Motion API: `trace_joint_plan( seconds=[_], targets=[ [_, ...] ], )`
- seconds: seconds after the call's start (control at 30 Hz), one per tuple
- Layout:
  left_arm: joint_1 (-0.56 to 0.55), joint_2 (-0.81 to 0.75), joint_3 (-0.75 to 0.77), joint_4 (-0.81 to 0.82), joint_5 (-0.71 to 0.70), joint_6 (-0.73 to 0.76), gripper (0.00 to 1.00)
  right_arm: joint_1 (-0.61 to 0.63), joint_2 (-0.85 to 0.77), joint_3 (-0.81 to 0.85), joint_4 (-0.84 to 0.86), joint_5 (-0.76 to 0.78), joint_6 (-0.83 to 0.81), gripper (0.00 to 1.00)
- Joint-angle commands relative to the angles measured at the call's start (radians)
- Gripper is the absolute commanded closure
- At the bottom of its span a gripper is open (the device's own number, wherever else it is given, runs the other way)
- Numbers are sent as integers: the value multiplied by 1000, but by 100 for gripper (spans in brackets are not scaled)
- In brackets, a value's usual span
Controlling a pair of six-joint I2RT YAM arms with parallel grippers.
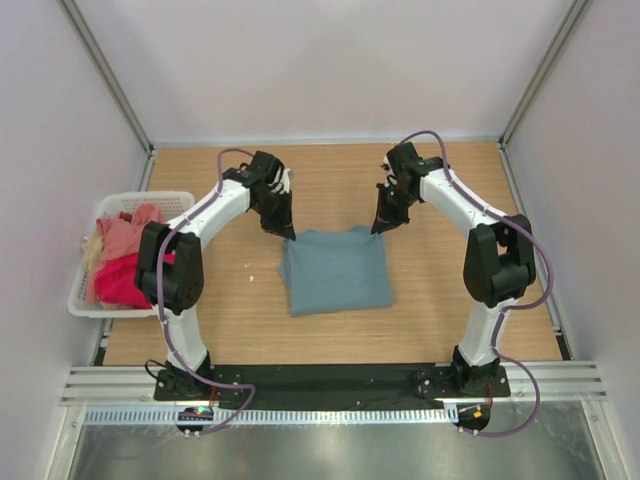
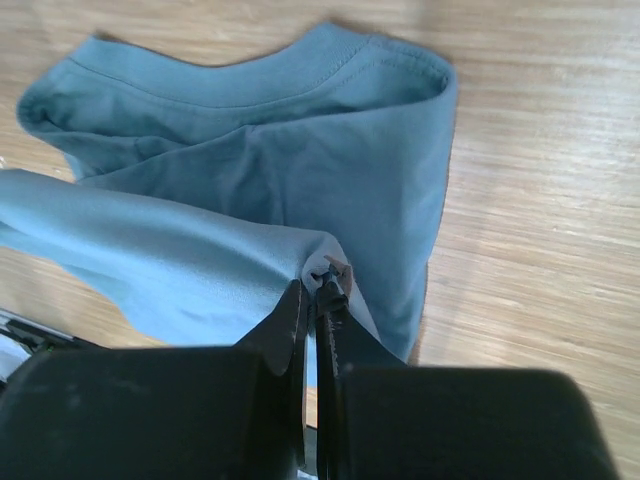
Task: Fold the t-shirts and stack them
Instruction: Fold the tshirt
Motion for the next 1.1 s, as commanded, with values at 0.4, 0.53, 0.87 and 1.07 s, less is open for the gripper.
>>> trace_joint_plan(
  seconds=[0.4,0.53,0.87,1.07],
  targets=[
    [59,194,133,10,-226,6,100,-27,184,66,318,73,29,92],
    [67,200,165,-12,-242,0,70,-40,223,160,244,165,-4,74],
    [61,-22,123,-33,-71,-29,49,-15,90,229,1,89,-62,42],
    [27,-68,-35,123,141,-123,63,32,-5,-10,180,-103,18,55]
  ],
)
